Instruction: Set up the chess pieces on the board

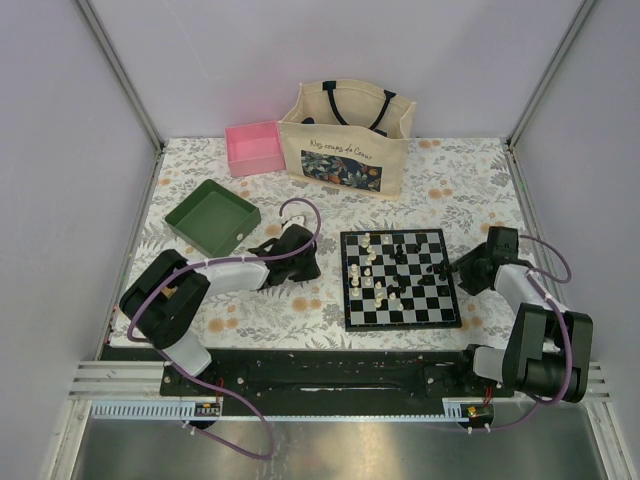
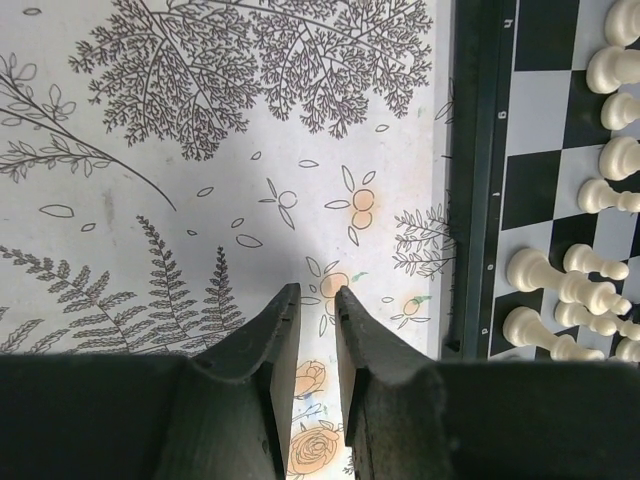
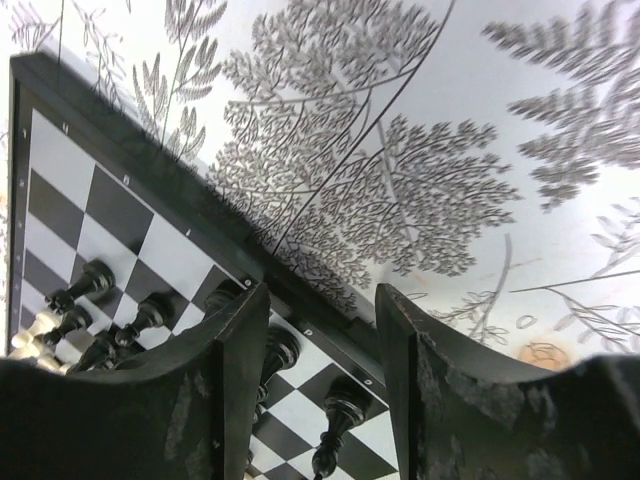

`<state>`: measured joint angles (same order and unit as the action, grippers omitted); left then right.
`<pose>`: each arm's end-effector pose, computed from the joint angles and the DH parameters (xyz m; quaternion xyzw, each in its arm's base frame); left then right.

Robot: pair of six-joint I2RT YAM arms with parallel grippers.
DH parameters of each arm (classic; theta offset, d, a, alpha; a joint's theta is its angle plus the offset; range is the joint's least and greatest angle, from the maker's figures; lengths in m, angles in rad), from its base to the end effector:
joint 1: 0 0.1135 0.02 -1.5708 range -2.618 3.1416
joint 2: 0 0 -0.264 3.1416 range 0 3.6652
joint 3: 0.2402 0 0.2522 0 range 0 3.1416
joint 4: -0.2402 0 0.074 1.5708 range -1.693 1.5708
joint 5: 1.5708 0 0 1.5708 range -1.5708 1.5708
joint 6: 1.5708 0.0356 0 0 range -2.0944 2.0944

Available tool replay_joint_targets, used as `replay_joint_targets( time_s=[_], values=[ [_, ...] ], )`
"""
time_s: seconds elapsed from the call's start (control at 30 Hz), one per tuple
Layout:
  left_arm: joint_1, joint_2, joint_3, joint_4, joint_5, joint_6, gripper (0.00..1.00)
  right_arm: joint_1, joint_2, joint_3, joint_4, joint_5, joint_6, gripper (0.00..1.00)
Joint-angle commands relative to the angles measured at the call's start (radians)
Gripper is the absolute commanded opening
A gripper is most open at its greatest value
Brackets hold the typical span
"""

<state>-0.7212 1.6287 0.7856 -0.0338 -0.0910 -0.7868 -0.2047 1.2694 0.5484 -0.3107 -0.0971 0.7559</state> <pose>0.2372 -0.2043 0.1499 -0.0463 0.9384 -0.2014 0.2769 0.2175 -0.0416 0.1550 0.4334 0.8598 0.1174 0.2432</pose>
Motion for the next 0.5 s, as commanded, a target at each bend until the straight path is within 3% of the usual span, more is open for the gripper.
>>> replay_joint_targets(
  time_s=[0.0,0.1,0.3,0.47],
  values=[
    [0.008,-0.044,-0.005,0.026,0.019,0.038,0.24,0.005,-0.018,0.097,-0.109,0.180,-0.038,0.56],
    [0.008,-0.040,-0.009,0.029,0.043,0.041,0.24,-0.002,-0.016,0.110,-0.110,0.209,-0.043,0.56],
    [0.006,-0.030,-0.013,0.063,0.066,0.050,0.24,-0.002,0.084,0.105,-0.077,0.113,-0.058,0.53],
    [0.006,-0.023,-0.014,0.071,0.080,0.061,0.24,-0.001,0.068,0.021,0.024,0.036,-0.027,0.50]
  ],
)
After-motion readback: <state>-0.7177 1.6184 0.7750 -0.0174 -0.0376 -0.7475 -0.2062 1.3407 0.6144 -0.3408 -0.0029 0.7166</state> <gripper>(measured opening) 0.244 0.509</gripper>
